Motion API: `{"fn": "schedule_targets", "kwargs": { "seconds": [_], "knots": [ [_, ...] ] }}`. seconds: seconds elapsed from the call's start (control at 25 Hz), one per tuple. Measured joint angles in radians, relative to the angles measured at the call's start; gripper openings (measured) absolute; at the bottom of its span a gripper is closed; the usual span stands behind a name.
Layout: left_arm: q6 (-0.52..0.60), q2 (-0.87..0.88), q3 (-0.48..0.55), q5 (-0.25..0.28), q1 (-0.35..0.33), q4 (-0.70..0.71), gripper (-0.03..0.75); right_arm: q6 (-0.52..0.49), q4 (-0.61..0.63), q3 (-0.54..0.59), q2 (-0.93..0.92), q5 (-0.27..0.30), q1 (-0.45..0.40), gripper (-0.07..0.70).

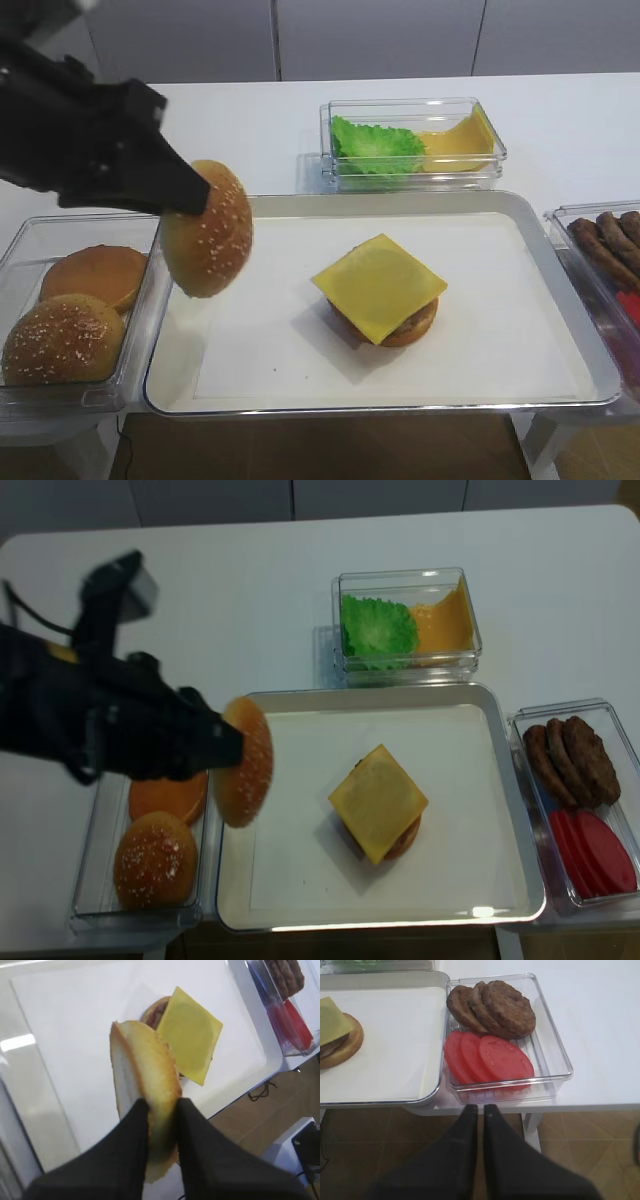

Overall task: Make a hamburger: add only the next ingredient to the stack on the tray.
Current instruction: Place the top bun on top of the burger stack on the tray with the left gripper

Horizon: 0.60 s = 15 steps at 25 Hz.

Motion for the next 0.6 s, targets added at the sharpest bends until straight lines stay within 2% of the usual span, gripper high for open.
{"fn": "schedule_targets", "kwargs": {
  "seconds": [0.08, 0.16, 0.36, 0.48, 0.6],
  "knots": [
    [-0.011, 0.045, 0.000, -0.039, -0.053, -0.012, 0.127, 0.000, 0.000, 0.000, 0.000, 0.000, 0.000, 0.027],
    [-0.013, 0.084, 0.000, -0.101, -0.101, -0.040, 0.127, 0.000, 0.000, 0.000, 0.000, 0.000, 0.000, 0.027],
    [0.001, 0.171, 0.000, -0.234, -0.202, -0.172, 0.124, 0.000, 0.000, 0.000, 0.000, 0.000, 0.000, 0.027],
    [0.016, 0.220, 0.000, -0.280, -0.237, -0.221, 0.124, 0.000, 0.000, 0.000, 0.000, 0.000, 0.000, 0.027],
    [0.078, 0.251, 0.000, -0.309, -0.255, -0.313, 0.122, 0.000, 0.000, 0.000, 0.000, 0.000, 0.000, 0.027]
  ]
}}
